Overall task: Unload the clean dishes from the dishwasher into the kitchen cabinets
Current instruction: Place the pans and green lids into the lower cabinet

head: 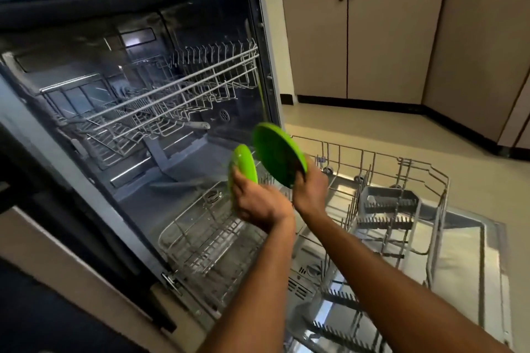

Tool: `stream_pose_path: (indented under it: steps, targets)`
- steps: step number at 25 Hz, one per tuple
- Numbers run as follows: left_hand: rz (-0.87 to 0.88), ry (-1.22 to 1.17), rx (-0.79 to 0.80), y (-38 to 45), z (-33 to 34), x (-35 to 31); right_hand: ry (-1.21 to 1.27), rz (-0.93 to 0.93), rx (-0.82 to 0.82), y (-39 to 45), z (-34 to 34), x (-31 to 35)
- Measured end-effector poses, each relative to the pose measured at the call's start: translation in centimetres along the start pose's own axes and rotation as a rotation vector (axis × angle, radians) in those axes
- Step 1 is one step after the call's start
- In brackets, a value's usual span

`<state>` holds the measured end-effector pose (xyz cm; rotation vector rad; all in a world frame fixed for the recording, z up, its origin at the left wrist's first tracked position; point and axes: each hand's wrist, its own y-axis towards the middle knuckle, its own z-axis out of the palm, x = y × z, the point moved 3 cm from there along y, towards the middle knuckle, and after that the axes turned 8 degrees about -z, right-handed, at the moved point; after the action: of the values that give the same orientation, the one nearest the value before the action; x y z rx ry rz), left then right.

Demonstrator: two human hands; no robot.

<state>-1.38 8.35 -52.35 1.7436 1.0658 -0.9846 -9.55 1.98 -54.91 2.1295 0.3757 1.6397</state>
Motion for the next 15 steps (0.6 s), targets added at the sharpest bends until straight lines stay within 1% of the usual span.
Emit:
stream_pose_path:
  steps: [1,3,5,7,9,11,12,13,14,15]
  targets:
    - [0.091,-0.050,-0.002,-0.7,-1.2,-2.1,0.068,-0.032,-0.093,0.1,-1.6,1.7]
    - [0.342,-0.122,0.095,-2.8,-3.7,-5.7,0.082,-0.171,-0.218,0.6,-5.7,5.2]
    - [0.639,-0.101,0.204,-4.8,-5.6,-8.7,0.009,-0.291,-0.252,1.3,-10.6,7.6]
    - [0.943,-0.006,0.267,-5.8,-7.4,-10.8,-0.084,-0.377,-0.211,1.3,-16.3,9.1]
    - [1.224,0.110,0.298,-7.1,-10.6,-12.4,-0.197,-0.548,-0.120,-0.3,-22.4,10.8]
    - [1.505,0.191,0.326,-8.8,-13.9,-12.9,-0.271,-0.737,0.047,-2.8,-27.5,11.9]
    - [1.637,0.202,0.335,-9.7,-15.7,-12.9,-0.298,-0.767,0.129,-4.1,-29.5,12.4]
    - [1.730,0.211,0.354,-10.5,-17.9,-12.8,-0.318,-0.781,0.194,-5.1,-30.9,12.7]
    - [1.800,0.198,0.336,-11.0,-20.0,-12.9,-0.338,-0.780,0.206,-5.9,-31.4,12.9]
    - [1.835,0.195,0.367,-11.2,-22.4,-13.5,-0.370,-0.799,0.204,-7.2,-32.0,13.8]
